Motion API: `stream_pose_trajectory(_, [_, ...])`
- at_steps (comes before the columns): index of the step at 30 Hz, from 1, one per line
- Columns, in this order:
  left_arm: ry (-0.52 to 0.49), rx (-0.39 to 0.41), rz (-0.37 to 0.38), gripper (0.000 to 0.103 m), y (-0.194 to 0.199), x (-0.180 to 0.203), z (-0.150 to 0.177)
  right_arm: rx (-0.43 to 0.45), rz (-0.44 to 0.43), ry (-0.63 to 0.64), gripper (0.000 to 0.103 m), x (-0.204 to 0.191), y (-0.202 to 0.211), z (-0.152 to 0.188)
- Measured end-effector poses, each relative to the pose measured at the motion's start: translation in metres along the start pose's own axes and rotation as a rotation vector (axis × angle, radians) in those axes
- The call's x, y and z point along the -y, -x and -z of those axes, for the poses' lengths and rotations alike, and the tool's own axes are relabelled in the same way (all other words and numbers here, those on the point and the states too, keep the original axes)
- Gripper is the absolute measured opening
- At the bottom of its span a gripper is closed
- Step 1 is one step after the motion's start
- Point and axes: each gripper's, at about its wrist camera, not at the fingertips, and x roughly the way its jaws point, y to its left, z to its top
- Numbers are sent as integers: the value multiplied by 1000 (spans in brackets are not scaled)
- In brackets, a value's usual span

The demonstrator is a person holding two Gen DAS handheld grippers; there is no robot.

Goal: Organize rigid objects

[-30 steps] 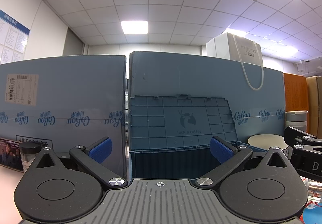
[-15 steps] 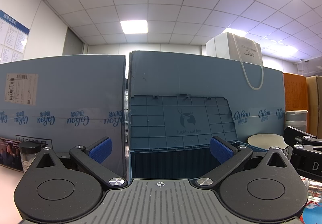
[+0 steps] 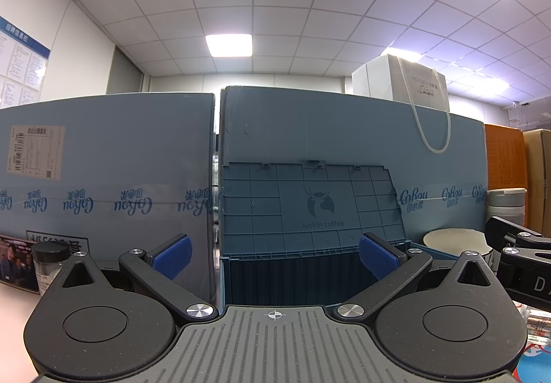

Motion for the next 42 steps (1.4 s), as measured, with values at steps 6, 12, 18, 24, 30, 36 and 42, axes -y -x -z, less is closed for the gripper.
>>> stream_pose_trajectory(6, [0, 0, 0, 103, 0, 0, 0, 0, 0, 0, 103, 0, 0, 0])
stream_pose_trajectory(12, [0, 0, 0, 103, 0, 0, 0, -1, 0, 0, 103, 0, 0, 0])
stream_pose_trajectory(18, [1, 0, 0, 103, 0, 0, 0, -1, 0, 0, 103, 0, 0, 0])
stream_pose_trajectory(24, [1, 0, 0, 103, 0, 0, 0, 0, 1, -5, 103, 1, 1, 0])
stream_pose_trajectory(30, [0, -1, 0, 103, 0, 0, 0, 0, 1, -6, 103, 1, 1, -1])
stream_pose_trajectory(36, [11, -5, -10, 103, -1, -1, 0, 12, 3, -22, 103, 3, 3, -1])
stream_pose_trajectory(42, [20, -3, -21, 103, -1, -2, 0, 58, 12, -47, 103, 7, 12, -2])
